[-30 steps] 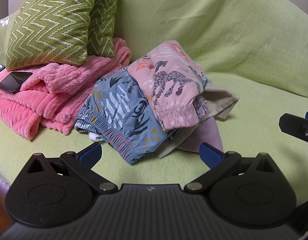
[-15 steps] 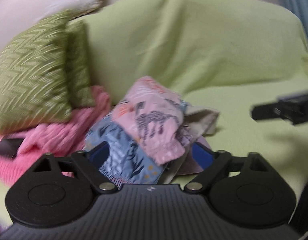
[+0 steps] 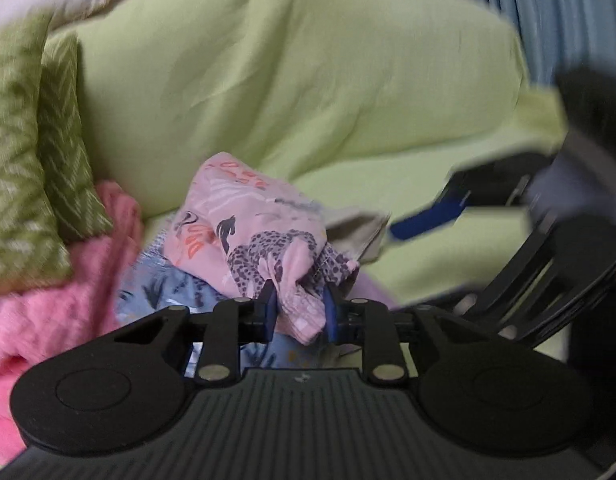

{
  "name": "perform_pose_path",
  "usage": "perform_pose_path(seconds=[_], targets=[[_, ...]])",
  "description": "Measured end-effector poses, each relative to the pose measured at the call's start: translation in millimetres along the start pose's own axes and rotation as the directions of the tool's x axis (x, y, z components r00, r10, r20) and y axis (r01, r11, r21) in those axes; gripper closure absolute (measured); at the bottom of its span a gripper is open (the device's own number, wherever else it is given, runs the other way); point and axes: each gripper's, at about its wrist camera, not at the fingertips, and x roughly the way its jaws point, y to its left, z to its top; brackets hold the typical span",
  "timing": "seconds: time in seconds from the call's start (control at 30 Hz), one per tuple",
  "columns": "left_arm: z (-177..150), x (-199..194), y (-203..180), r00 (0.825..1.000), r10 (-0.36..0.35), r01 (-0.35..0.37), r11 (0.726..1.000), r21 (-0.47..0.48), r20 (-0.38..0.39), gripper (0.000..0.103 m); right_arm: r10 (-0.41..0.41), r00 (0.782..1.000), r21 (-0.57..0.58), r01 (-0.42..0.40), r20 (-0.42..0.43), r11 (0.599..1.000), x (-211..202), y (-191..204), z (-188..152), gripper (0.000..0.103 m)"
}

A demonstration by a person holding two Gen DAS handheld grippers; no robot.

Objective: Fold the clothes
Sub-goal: 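Grasp the pink patterned pants waistband with the left gripper while the right gripper grasps it too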

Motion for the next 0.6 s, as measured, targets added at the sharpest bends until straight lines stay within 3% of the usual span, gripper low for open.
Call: perform_pose_path(seconds=[0.17, 0.23, 0.43, 0.6], targets=[[7, 0, 21, 0.997, -0.071, 0.071, 0.995, -0.076, 0.012, 0.088, -0.002, 1.000, -0.016, 0.002, 0.016, 1.000, 29, 8, 8, 0.053], [12, 0, 22, 0.996, -0.083, 0.084, 0.993, -0.081, 0.016, 0.089, -0.041, 0.999, -0.024, 0.041, 0.006, 0.999, 35, 6, 11, 0.086], [33, -13, 3, 0.987, -0.139, 0.144, 0.988, -0.062, 0.079, 0.091, -0.152, 0.987, 0.023, 0.151, 0.047, 0.988, -25, 4, 21, 0.095], [73, -33, -55, 0.957, -0.225, 0.228, 0.974, 0.006, 0.185, 0.092, -0.304, 0.950, -0.001, 0.305, 0.078, 0.952, -115, 8, 33, 0.095]])
